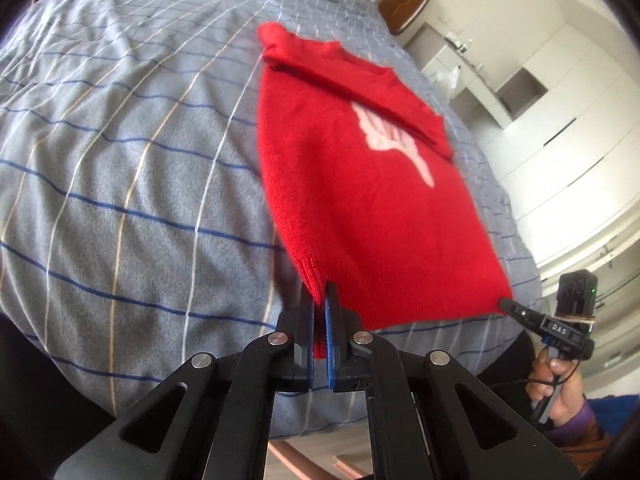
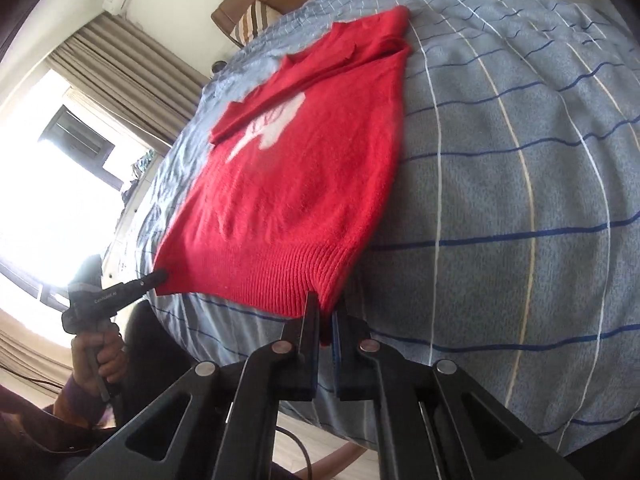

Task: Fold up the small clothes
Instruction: 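Grasp the sweater hem with the left tool while the right tool grasps the hem too, then fold the hem up over the collar and open both tools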

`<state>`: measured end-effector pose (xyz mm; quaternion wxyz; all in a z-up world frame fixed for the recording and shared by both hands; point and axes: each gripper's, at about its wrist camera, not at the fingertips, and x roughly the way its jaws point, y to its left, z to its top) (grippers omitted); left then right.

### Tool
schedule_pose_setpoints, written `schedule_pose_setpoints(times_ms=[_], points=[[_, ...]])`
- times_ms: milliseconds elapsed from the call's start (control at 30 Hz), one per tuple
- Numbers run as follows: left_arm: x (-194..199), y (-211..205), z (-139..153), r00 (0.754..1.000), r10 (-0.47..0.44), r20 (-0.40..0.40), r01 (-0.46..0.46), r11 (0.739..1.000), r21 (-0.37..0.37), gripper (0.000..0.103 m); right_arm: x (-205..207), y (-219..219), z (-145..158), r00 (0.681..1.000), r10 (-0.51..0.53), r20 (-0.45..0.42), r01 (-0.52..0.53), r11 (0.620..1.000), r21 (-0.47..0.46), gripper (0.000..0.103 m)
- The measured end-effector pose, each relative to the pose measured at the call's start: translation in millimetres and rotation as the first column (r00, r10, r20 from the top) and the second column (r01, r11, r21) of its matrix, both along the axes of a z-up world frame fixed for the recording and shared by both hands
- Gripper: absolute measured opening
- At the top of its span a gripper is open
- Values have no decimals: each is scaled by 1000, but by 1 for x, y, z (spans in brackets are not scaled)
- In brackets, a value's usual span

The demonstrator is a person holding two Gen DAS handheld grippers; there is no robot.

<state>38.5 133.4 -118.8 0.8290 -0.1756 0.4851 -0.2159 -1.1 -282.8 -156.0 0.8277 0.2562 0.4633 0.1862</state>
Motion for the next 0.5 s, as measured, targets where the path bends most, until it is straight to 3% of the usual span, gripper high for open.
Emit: schedule_pose_setpoints(times_ms=[133,333,500], points=[[30,6,32,996,39,82,-32,996,-88,2,20,-15,29,996,-34,88,29,998,52,5],[135,-22,58,975,60,216,-61,998,-3,2,118,-31,61,966,-87,244,98,994,-36,5],[238,-50,61,975,77,211,-89,995,50,2,222,-36,81,957,-103,270,132,987,-93,5]])
